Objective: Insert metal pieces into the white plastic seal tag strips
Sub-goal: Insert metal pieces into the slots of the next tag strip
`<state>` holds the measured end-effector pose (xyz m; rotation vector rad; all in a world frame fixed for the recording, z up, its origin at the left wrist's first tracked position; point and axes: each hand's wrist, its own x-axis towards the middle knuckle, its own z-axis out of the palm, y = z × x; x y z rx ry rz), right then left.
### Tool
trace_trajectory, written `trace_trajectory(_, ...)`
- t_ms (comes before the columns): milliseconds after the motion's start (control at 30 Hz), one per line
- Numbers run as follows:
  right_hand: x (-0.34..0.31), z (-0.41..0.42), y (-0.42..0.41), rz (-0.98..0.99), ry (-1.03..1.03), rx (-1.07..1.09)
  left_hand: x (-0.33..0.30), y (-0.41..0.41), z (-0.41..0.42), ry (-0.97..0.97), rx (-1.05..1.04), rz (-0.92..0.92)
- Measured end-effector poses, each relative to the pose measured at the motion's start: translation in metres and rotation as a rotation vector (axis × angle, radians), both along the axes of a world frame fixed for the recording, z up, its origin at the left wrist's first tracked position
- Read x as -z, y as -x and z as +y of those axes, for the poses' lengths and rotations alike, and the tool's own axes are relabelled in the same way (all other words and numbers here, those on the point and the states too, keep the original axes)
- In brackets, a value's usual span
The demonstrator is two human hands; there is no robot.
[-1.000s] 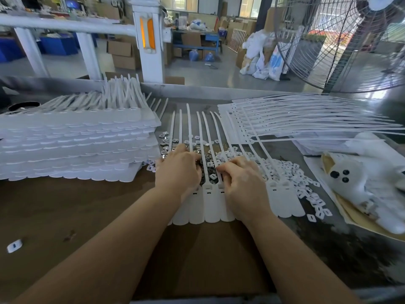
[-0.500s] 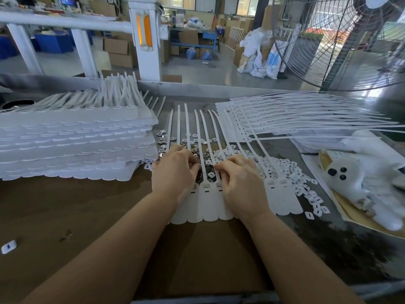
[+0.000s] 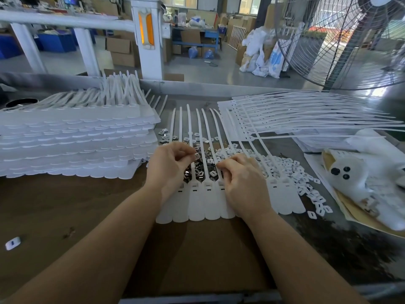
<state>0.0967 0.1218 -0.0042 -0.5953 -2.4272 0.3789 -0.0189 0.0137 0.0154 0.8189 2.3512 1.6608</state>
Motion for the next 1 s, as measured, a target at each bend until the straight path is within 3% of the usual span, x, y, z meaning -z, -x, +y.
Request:
trace_trajectory(267, 0.0, 0.0, 0.0, -0.008, -0.001, -0.001, 0.002, 0.006, -0.019, -0.02, 0.035, -0.03)
trace_trajectory(533, 0.0, 0.0, -0.001, -0.012, -0.015, 0.004, 0.003, 0.007, -0.044, 0.099, 0.053, 0.032)
trace_trajectory(1000, 0.001, 0.0, 0.0, -0.019, -0.024, 0.011, 0.001, 0.007, -0.05, 0.151, -0.036, 0.029)
